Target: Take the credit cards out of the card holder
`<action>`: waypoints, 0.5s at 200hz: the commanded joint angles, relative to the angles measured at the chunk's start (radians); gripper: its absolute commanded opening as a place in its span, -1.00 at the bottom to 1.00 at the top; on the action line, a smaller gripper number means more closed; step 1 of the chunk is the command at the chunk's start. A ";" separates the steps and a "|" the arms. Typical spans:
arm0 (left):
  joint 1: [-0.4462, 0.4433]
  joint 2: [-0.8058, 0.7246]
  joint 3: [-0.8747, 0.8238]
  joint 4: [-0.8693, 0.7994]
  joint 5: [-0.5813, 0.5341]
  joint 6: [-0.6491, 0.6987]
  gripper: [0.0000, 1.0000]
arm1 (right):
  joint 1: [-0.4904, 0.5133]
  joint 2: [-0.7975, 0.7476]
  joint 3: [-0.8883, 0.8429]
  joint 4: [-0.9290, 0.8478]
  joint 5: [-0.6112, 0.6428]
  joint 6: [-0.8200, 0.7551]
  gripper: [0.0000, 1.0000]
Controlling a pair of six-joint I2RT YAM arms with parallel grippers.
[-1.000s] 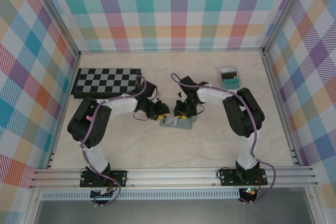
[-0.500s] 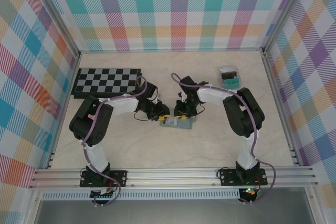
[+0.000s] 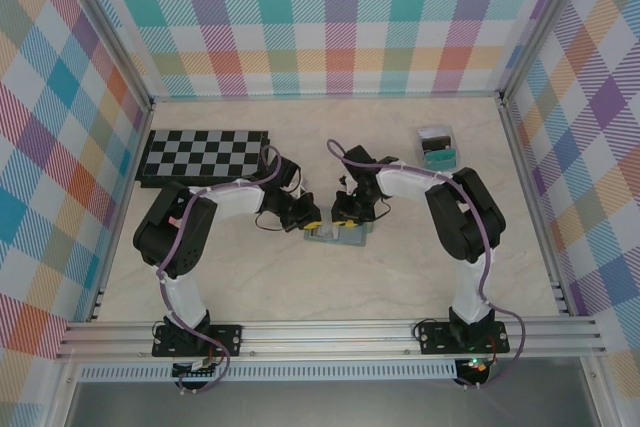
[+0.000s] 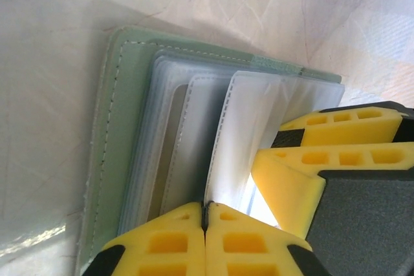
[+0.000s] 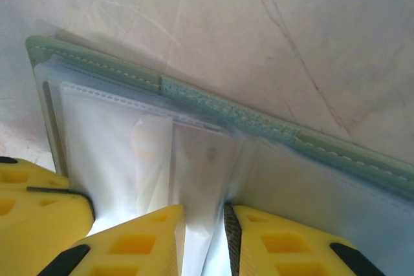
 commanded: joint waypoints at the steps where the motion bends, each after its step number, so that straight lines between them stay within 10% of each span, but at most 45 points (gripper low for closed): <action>1: -0.003 -0.020 0.012 -0.013 -0.032 0.026 -1.00 | 0.007 -0.054 -0.055 0.029 0.047 -0.013 -0.43; 100: -0.013 -0.090 0.021 -0.124 -0.117 0.057 -1.00 | 0.002 -0.382 -0.197 0.116 0.213 0.060 0.05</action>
